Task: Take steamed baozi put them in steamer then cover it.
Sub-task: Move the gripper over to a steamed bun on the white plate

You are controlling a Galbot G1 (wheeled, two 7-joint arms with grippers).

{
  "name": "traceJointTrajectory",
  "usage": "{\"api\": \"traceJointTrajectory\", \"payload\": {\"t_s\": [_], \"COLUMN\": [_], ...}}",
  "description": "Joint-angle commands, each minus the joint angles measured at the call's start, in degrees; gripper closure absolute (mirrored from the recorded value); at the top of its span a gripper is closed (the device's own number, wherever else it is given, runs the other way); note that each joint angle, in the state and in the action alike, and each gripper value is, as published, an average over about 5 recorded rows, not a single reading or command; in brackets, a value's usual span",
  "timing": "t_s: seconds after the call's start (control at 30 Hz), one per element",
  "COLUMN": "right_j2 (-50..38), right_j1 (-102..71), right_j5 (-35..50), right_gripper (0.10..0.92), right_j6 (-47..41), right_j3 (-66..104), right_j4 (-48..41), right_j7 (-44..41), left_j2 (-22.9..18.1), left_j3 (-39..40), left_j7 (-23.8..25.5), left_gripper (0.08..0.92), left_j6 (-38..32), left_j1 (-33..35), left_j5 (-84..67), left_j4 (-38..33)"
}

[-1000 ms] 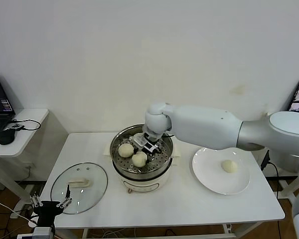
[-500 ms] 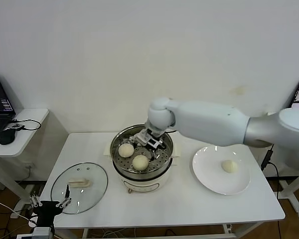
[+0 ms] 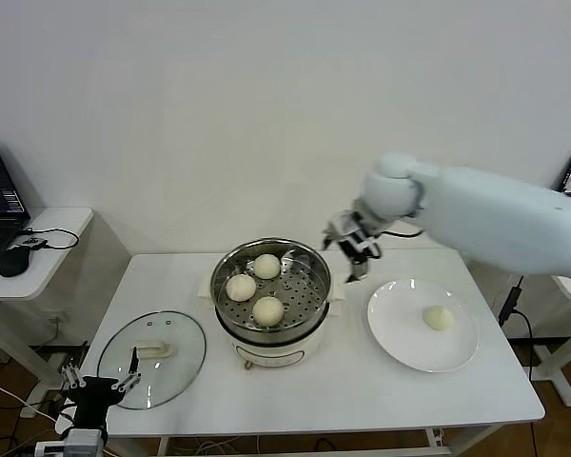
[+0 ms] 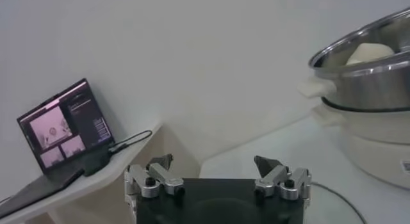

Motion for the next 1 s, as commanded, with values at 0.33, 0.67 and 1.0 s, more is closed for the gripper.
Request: {"api": "traceJointTrajectory", "payload": {"t_s": [0.33, 0.67, 1.0], "right_j2": [-24.33, -17.68, -6.24], "right_j1": [-31.82, -38.51, -40.18], "right_j5": [-15.45, -20.03, -23.41], "right_gripper": [0.203, 0.203, 0.203], "right_j6": [3.91, 8.52, 9.61], "right_j3": [26.47, 32.81, 36.03], "right_j4": [-4.95, -17.08, -27.82], "right_j7": [-3.61, -2.03, 0.46], "left_j2": [1.29, 0.61, 0.21], "left_j3": [0.24, 0.85, -0.13], "left_j7": [0.17, 0.19, 0.0], "left_gripper": [0.177, 0.177, 0.177], "left_j6": [0.22, 0.33, 0.33], "left_j1": [0.22, 0.19, 0.74], "left_j5": [0.3, 0.83, 0.27], "left_j4": [1.26, 1.61, 1.4]}}
